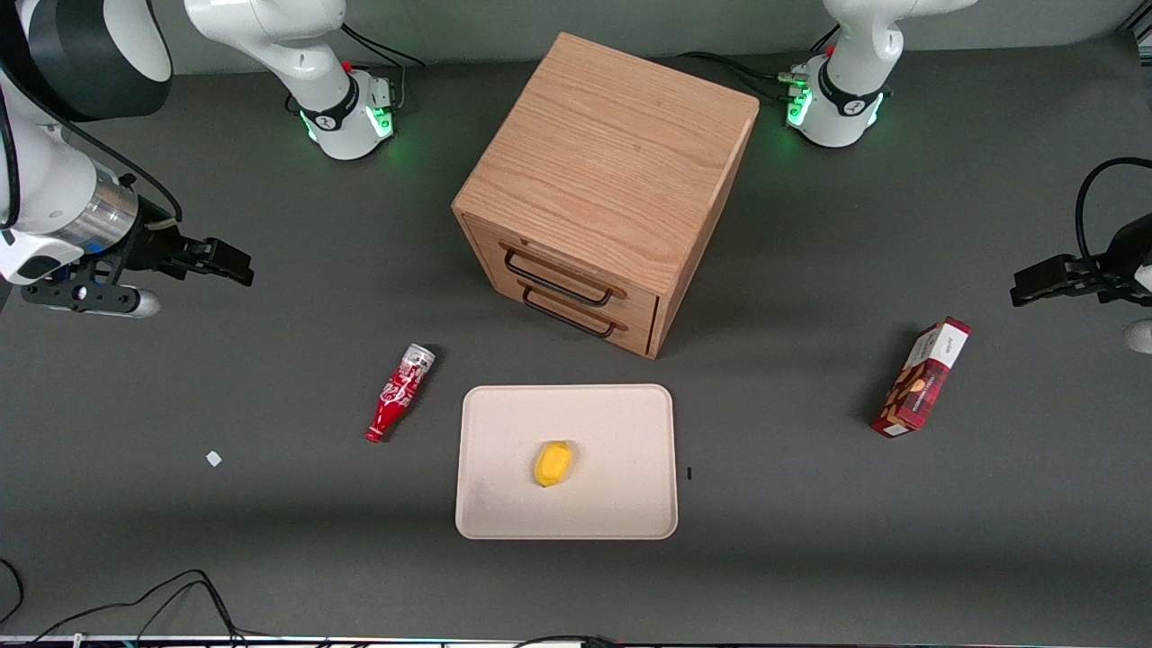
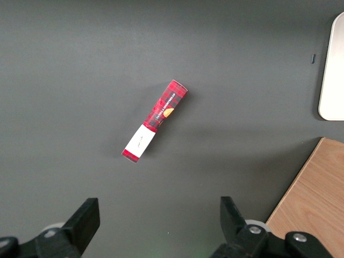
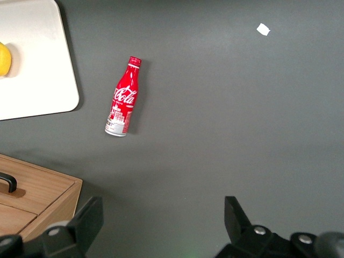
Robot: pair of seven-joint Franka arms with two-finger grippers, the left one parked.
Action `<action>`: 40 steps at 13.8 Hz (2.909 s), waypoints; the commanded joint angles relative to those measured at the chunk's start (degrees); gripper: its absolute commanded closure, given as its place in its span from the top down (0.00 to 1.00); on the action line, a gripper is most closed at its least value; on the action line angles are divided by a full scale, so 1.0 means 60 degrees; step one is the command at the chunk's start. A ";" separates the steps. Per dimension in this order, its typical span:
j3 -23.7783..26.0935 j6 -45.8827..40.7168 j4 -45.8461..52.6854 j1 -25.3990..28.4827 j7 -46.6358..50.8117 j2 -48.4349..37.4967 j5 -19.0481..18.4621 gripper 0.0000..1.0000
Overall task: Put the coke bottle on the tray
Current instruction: 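Move the open right gripper over the red Coca-Cola bottle, then lower the right gripper and close it around the bottle's body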
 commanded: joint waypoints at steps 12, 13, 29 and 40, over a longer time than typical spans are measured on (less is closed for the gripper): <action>0.0137 -0.0357 0.0288 0.0029 0.0720 0.0785 0.0207 1.00; 0.0166 -0.0284 0.0288 0.0072 0.1099 0.1019 0.0223 1.00; 0.1060 0.6408 -0.1748 0.0586 0.6462 0.4008 -0.0535 1.00; 0.1045 0.8138 -0.1748 0.0936 0.7136 0.5678 -0.1284 1.00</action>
